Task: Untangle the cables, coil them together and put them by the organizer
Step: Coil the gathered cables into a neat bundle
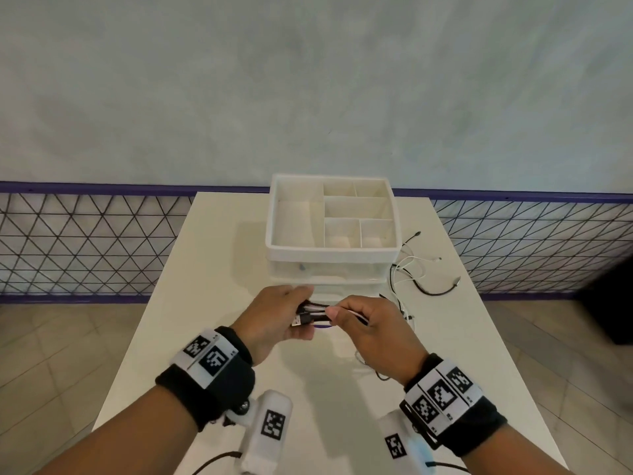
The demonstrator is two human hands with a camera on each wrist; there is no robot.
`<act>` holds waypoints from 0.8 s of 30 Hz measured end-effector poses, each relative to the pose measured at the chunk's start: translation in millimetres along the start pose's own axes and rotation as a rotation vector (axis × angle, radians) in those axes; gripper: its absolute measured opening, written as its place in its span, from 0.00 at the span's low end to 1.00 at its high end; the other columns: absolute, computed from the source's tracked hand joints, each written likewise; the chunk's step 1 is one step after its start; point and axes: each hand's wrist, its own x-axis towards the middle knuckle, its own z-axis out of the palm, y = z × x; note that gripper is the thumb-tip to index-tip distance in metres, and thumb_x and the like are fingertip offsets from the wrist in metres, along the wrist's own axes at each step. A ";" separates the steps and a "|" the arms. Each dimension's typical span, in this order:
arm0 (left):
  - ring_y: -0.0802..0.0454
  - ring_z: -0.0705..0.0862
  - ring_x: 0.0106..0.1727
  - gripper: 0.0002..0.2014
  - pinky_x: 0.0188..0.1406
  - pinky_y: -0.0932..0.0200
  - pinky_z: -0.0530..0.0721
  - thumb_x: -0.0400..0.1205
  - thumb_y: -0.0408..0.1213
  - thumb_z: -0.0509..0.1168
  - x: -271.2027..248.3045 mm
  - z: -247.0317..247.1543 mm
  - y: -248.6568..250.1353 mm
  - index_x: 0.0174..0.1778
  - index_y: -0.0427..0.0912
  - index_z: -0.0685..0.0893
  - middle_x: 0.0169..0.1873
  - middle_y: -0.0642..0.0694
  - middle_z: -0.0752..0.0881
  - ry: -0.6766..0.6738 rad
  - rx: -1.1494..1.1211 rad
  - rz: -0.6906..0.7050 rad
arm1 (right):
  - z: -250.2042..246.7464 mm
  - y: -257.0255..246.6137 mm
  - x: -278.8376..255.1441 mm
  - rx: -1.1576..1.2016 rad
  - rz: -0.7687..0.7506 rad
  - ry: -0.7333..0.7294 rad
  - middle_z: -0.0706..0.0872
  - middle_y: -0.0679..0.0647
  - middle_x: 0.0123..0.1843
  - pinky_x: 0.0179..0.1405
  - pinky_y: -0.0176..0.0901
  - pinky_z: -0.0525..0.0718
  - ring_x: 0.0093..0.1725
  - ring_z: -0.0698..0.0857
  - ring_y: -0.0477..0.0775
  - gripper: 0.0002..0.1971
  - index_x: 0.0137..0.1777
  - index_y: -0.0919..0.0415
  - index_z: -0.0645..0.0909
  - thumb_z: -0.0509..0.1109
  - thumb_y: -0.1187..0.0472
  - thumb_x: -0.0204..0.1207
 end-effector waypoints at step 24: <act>0.60 0.65 0.14 0.23 0.12 0.70 0.67 0.88 0.56 0.53 -28.4 -7.6 48.5 0.36 0.40 0.73 0.25 0.49 0.69 -0.378 0.919 0.267 | -55.2 -11.8 1.0 -0.165 -0.290 -0.172 0.87 0.37 0.35 0.38 0.33 0.80 0.32 0.81 0.41 0.14 0.65 0.50 0.88 0.67 0.62 0.85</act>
